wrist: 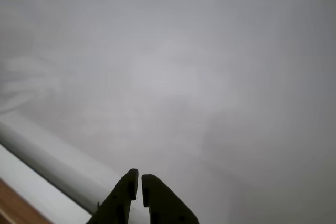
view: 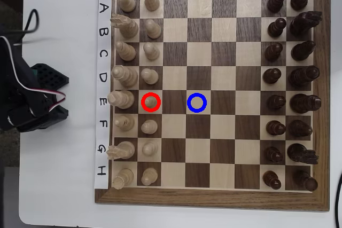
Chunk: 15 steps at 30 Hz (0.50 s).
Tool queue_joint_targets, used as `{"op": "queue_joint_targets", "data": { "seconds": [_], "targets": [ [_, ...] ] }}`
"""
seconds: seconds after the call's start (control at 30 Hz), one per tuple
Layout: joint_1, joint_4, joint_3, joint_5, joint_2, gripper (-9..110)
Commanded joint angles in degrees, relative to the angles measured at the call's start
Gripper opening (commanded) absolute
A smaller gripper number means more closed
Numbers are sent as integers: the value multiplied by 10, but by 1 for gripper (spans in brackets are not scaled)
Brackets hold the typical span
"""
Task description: Move the piece to destination
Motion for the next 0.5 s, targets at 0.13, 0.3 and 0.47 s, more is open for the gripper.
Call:
{"op": "queue_joint_targets", "data": {
  "seconds": [0.13,0.3,0.47],
  "targets": [
    [-116,126,-170,6,-87,0],
    [-194,247,-306,-18,-168,0],
    [-257,294,-332,-37,-191,0]
  ]
}}
